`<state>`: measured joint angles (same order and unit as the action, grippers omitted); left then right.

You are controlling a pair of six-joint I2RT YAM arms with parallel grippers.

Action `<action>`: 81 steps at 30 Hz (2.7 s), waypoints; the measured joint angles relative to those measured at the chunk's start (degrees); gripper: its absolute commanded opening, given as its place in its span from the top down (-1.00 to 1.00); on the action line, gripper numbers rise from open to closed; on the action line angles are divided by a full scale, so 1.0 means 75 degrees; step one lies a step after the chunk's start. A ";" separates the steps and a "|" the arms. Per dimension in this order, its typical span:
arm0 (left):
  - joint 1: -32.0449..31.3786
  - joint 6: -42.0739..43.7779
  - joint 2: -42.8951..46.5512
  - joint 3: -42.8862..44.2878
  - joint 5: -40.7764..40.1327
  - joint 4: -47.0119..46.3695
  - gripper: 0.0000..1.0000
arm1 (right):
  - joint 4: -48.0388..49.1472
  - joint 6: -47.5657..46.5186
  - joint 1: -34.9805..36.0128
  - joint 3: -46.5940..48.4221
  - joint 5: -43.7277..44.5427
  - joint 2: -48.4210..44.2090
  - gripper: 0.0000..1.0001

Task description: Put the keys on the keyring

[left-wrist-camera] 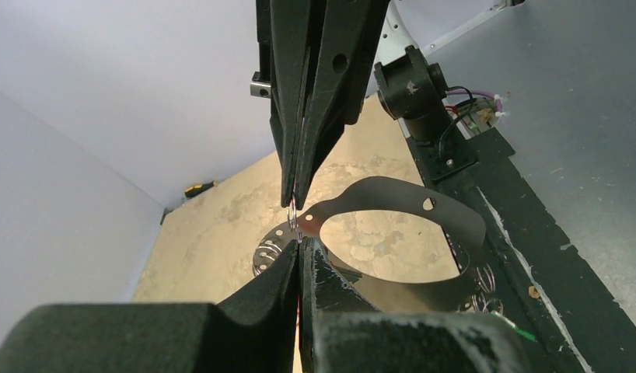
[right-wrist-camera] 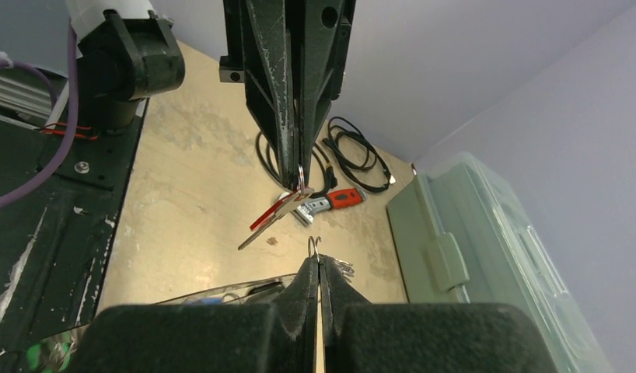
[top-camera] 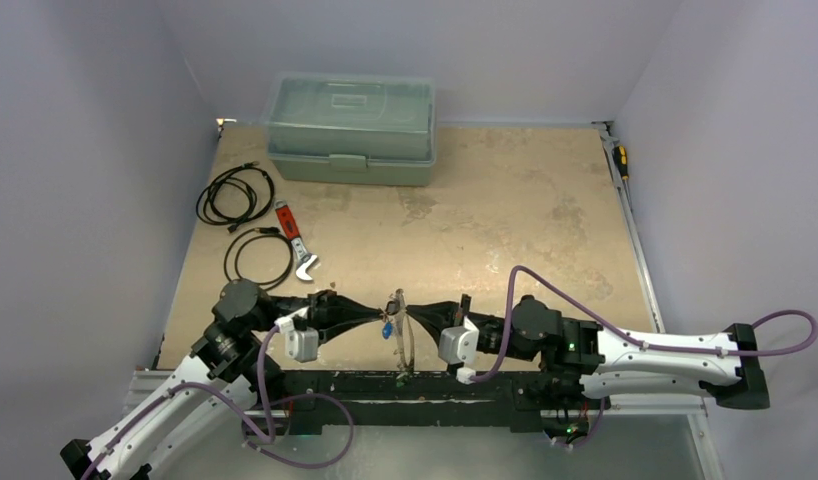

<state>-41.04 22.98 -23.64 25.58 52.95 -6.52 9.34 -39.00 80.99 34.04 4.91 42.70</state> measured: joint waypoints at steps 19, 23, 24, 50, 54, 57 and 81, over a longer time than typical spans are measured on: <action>-0.0105 -0.0012 -0.0207 0.0000 0.0259 -0.0050 1.00 | -0.0274 0.0111 0.0000 0.0017 -0.0245 0.0009 1.00; -0.0128 -0.0012 -0.0213 0.0000 0.0289 -0.0093 1.00 | -0.0271 0.0122 0.0000 0.0017 -0.0376 0.0009 1.00; -0.0140 -0.0012 -0.0213 0.0000 0.0294 -0.0105 1.00 | -0.0271 0.0122 0.0000 0.0017 -0.0402 0.0009 1.00; -0.0189 0.0079 -0.0291 -0.0143 0.0318 -0.0213 1.00 | -0.0265 0.0157 0.0000 0.0131 -0.0918 0.0128 1.00; -0.0189 0.0082 -0.0306 -0.0143 0.0321 -0.0213 1.00 | -0.0265 0.0195 0.0000 0.0137 -0.1008 0.0157 1.00; -0.0189 0.0085 -0.0312 -0.0143 0.0321 -0.0216 1.00 | -0.0268 0.0204 0.0000 0.0140 -0.1020 0.0166 1.00; -0.0198 0.0105 -0.0385 -0.0149 0.0583 -0.0221 1.00 | -0.0166 0.0207 0.0000 0.0149 -0.1023 0.0315 1.00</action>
<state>-42.52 23.77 -26.52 24.47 57.32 -8.19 8.10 -37.45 80.99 35.16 -2.76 45.06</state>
